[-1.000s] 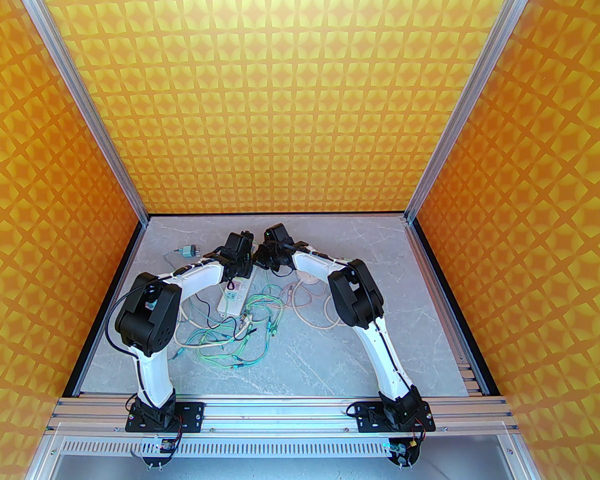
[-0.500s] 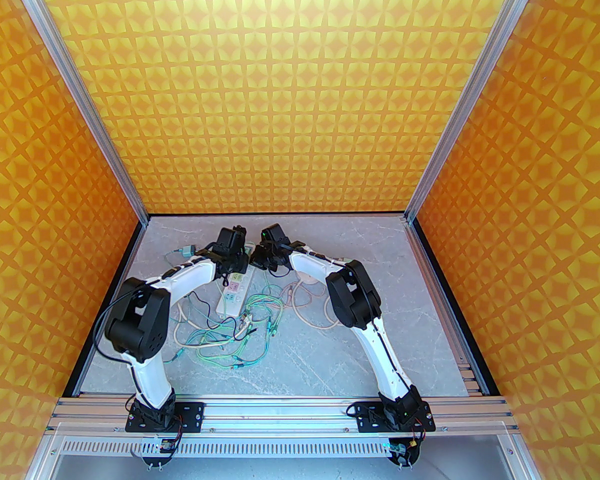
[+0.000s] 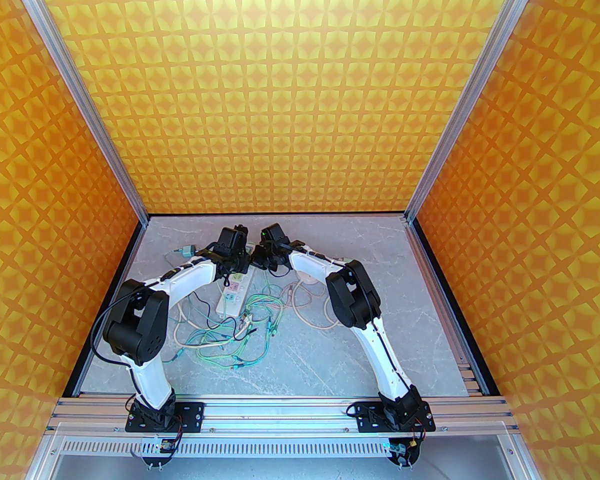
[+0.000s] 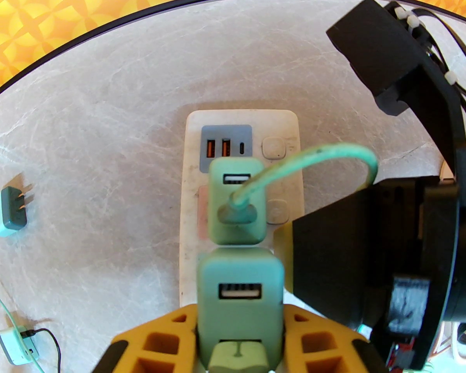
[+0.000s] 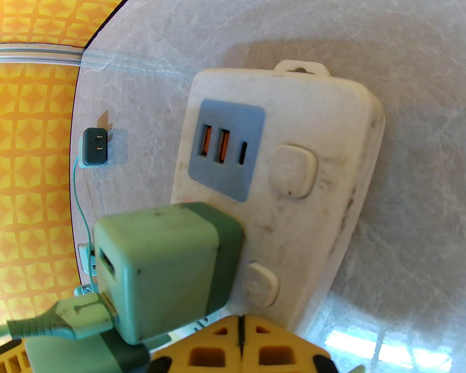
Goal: Pull the plug off the socket
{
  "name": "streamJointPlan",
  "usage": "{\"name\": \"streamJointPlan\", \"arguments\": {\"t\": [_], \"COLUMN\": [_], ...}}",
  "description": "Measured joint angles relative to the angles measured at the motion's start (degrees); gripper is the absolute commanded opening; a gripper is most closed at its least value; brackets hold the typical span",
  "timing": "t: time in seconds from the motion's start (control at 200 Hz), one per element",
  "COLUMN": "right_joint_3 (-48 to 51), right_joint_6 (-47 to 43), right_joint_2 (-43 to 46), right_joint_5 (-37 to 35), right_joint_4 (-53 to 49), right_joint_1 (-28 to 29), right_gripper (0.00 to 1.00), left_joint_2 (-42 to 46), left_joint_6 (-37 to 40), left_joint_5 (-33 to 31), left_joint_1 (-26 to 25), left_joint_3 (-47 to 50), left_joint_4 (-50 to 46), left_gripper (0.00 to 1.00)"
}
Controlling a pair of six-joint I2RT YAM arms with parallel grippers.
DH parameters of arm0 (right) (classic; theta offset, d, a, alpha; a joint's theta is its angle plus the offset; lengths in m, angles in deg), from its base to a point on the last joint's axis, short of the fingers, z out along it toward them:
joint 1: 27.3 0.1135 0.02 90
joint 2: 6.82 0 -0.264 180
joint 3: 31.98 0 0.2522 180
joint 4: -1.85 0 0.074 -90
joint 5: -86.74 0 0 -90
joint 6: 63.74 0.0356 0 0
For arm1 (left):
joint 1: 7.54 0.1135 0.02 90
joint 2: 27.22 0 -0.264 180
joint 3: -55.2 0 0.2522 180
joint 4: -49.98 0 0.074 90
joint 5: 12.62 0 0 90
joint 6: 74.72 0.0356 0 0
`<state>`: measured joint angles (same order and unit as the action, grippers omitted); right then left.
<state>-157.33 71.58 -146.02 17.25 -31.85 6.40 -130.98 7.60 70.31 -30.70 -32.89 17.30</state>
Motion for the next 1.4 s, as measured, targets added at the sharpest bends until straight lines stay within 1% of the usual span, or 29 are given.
{"name": "streamJointPlan", "arguments": {"t": [0.085, 0.245, 0.305, 0.34, 0.455, 0.545, 0.57, 0.595, 0.71, 0.87, 0.95, 0.96, 0.97, 0.98, 1.18, 1.4], "right_joint_3": [0.02, 0.55, 1.53, 2.56, 5.9, 8.02, 8.63, 9.27, 11.8, 16.02, 18.05, 18.23, 18.45, 18.62, 22.67, 26.62], "right_joint_6": [-0.52, -1.73, -2.36, -2.54, -3.43, -4.33, -4.85, -5.14, -5.92, -7.54, -7.93, -7.98, -8.39, -8.33, -9.99, -12.11], "right_joint_2": [0.07, 0.72, 1.57, 2.4, 5.77, 9.22, 10.25, 11.41, 16.68, 23.19, 25.73, 25.92, 26.16, 26.38, 32.06, 39.45], "right_joint_5": [0.02, 0.02, 0.04, 0.07, 0.57, 0.92, 1.07, 1.14, 1.44, 2.01, 1.97, 1.88, 1.97, 1.95, -0.22, -4.74], "right_joint_4": [0.02, 0.02, 0.02, 0.11, 0.48, 1.16, 1.53, 1.81, 3.63, 5.6, 5.75, 5.73, 5.75, 5.73, 3.76, -0.02], "right_joint_1": [0.0, 0.0, -0.02, -0.02, 0.0, 0.07, 0.11, 0.24, 0.94, 2.29, 2.78, 2.84, 2.89, 2.91, 2.93, 2.93], "right_gripper": [0.06, 0.17, 0.23, 0.28, 0.35, 0.45, 0.47, 0.47, 0.59, 0.77, 0.87, 0.94, 0.97, 0.98, 0.98, 0.99], "left_joint_2": [2.56, 8.2, 9.88, 10.54, 11.28, 11.17, 11.13, 10.99, 8.87, 1.81, -1.6, -2.12, -2.43, -2.84, -11.78, -20.48], "left_joint_6": [-0.7, -1.6, -1.97, -2.27, -3.1, -4.11, -4.33, -4.44, -5.18, -5.81, -5.81, -5.81, -5.81, -5.79, -5.79, -6.19], "left_joint_5": [0.0, 0.0, 0.0, 0.0, 0.0, 0.0, 0.0, 0.0, 0.0, 0.22, 0.5, 0.5, 0.52, 0.61, 4.04, 8.48], "left_joint_1": [0.59, 1.36, 1.75, 2.08, 4.31, 6.73, 7.41, 8.04, 10.93, 14.45, 15.58, 15.76, 15.82, 15.91, 17.46, 19.1], "left_joint_3": [0.39, 0.85, 1.18, 1.33, 1.42, 1.42, 1.42, 1.42, 0.92, -2.32, -4.42, -4.83, -5.11, -5.55, -16.2, -25.42], "left_joint_4": [-0.26, -1.42, -1.51, -1.6, -1.95, -2.32, -2.32, -2.32, -2.27, -1.88, -1.92, -1.92, -1.95, -1.92, -1.88, -2.51], "left_gripper": [0.1, 0.1, 0.1, 0.1, 0.1, 0.11, 0.11, 0.11, 0.11, 0.12, 0.13, 0.14, 0.14, 0.14, 0.16, 0.17]}}
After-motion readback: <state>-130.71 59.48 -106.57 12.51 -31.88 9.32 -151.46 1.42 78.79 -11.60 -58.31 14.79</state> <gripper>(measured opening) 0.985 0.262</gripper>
